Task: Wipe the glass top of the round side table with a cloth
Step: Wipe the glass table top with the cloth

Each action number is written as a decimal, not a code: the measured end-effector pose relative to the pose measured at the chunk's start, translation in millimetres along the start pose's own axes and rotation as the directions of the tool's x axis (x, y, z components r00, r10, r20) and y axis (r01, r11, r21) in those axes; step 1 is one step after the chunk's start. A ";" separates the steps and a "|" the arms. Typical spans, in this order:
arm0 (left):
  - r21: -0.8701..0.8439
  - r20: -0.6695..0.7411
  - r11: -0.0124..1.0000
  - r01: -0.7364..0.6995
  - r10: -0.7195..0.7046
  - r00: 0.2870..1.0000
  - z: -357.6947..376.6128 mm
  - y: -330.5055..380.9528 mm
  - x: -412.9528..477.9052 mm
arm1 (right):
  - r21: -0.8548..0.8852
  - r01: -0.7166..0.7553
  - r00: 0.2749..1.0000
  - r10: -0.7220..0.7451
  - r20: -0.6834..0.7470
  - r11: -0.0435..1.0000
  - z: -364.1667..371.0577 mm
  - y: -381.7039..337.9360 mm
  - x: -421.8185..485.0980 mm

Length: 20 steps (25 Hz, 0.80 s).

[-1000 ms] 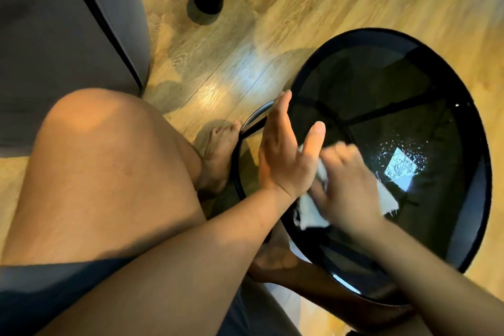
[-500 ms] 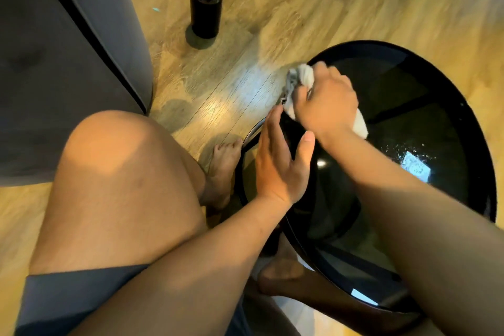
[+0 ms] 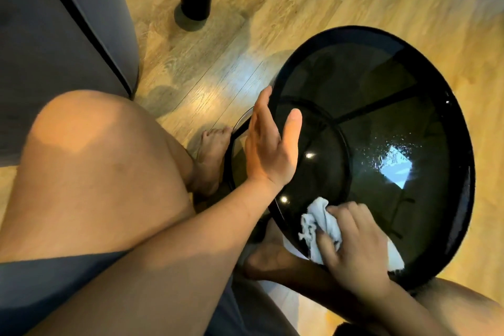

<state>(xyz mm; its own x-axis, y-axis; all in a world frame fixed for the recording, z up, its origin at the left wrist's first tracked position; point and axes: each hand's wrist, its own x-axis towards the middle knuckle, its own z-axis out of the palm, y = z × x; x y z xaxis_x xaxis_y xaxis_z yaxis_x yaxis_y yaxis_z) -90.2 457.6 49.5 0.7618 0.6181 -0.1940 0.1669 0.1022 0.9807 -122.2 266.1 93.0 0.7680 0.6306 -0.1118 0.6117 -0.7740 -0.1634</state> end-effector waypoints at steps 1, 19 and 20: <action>0.011 0.003 1.000 -0.003 0.003 1.000 -0.3 -0.4 0.7 | -0.028 0.025 0.999 -0.025 -0.029 0.999 2.3 -4.9 25.0; 0.073 0.003 0.996 0.051 -0.051 0.999 0.1 5.2 0.2 | -0.026 0.069 0.989 -0.072 -0.127 0.997 6.9 -3.8 71.5; 0.066 0.006 0.996 0.052 -0.053 0.999 -0.4 5.5 -0.8 | -0.018 0.086 0.993 -0.088 -0.084 0.996 3.0 15.0 33.2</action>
<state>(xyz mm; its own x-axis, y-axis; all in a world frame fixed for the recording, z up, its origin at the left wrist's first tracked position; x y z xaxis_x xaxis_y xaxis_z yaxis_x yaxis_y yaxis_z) -90.1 458.0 55.1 0.7554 0.6075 -0.2457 0.2476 0.0825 0.9653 -88.1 275.6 83.8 0.7246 0.6890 -0.0145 0.6792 -0.7175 -0.1544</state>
